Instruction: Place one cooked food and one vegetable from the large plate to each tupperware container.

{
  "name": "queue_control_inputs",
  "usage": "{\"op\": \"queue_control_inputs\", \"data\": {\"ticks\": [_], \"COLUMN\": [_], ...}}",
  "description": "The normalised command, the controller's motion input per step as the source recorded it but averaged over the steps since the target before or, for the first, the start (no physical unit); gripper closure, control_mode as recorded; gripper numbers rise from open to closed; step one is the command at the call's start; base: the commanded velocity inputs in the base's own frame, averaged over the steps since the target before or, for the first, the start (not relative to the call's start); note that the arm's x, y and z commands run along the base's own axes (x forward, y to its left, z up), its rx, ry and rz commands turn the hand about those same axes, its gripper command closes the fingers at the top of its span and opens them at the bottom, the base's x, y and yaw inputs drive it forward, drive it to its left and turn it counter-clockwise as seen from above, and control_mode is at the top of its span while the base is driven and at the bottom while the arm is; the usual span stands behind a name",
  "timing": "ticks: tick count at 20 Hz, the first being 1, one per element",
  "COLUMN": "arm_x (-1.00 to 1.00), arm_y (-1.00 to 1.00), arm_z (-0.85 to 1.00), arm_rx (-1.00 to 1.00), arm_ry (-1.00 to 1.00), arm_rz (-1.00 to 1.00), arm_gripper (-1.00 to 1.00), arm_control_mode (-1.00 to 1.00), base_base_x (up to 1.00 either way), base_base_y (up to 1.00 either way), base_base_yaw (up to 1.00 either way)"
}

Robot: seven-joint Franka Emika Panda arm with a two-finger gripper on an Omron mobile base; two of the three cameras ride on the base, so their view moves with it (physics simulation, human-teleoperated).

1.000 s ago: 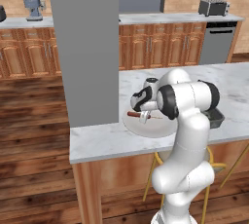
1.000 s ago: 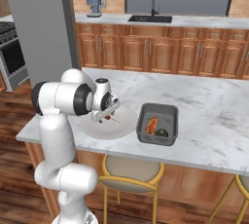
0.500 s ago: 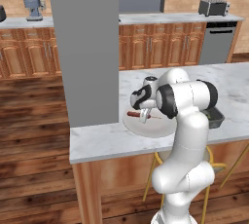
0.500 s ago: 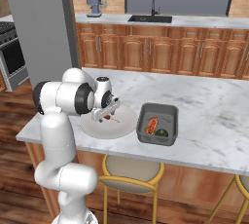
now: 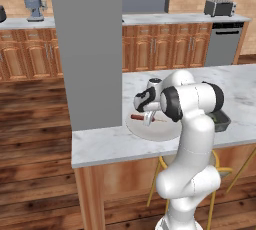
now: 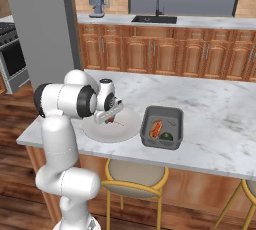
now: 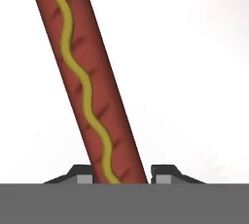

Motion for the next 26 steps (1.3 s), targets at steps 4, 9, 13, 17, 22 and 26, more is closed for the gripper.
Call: {"op": "queue_control_inputs", "data": {"ticks": [4,9,13,17,22,26], "arm_x": [0.0,0.0,-0.19,-0.69,-1.0,-1.0], "arm_y": [0.0,0.0,0.01,0.0,0.0,0.02], "arm_z": [0.0,0.0,0.17,0.84,1.0,1.0], "arm_rx": [0.0,0.0,-0.01,0.0,0.03,0.01], "arm_ry": [0.0,-0.01,-0.06,-0.2,-0.26,-0.19], "arm_rz": [0.0,0.0,0.0,0.0,0.0,0.0], "arm_gripper": [1.0,1.0,1.0,1.0,1.0,1.0], "arm_control_mode": [-1.0,-1.0,-1.0,-1.0,-1.0,-1.0], "base_base_x": [0.0,0.0,0.0,0.0,0.0,0.0], "base_base_y": [0.0,0.0,0.0,0.0,0.0,0.0], "base_base_yaw": [0.0,0.0,0.0,0.0,0.0,0.0]}}
